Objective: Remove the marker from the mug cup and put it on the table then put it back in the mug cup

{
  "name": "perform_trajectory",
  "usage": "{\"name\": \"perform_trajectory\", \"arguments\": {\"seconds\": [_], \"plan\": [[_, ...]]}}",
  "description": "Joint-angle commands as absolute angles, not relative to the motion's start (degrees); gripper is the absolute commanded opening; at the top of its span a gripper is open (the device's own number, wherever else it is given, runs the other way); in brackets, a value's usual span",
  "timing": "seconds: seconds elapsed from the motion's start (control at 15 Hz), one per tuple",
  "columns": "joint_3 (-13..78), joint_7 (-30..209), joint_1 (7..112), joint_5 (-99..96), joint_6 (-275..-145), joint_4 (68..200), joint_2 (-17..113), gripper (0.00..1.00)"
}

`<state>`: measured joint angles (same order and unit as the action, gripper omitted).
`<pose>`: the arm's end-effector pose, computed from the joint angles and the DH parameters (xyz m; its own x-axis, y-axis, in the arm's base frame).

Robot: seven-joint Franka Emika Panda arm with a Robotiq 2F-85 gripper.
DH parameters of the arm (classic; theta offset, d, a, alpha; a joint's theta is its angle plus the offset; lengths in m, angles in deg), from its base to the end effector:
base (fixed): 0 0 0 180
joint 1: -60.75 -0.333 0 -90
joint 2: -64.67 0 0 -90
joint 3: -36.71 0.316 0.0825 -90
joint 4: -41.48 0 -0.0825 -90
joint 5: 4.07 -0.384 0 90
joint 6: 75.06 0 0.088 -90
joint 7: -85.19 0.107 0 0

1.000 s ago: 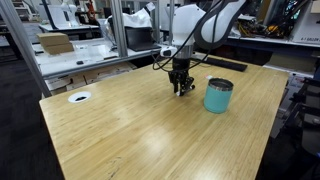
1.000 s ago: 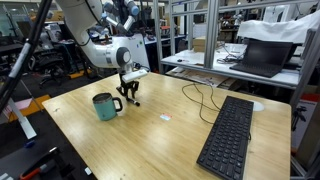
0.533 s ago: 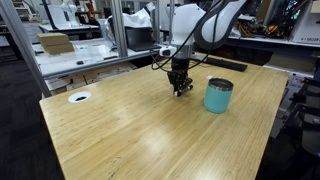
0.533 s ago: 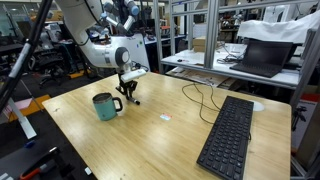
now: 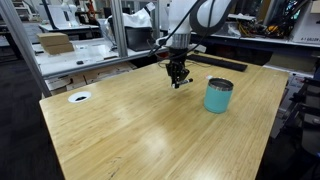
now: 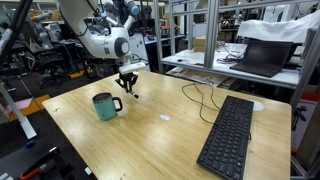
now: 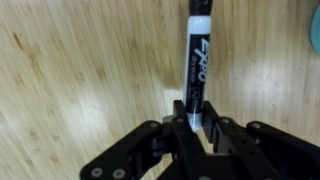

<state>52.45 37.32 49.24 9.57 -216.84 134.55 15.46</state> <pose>0.6188 0.2952 0.1333 0.1674 0.9838 0.0639 0.9859 -0.1670 -0.0113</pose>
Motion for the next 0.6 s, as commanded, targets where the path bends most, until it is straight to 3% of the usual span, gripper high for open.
{"name": "perform_trajectory", "arguments": {"seconds": [0.0, 0.53], "plan": [[52.4, 40.9, 48.0, 8.3, -210.2, 133.7, 18.5, 0.05], [55.5, 47.6, 47.4, 5.5, -210.8, 138.2, 27.5, 0.05]]}}
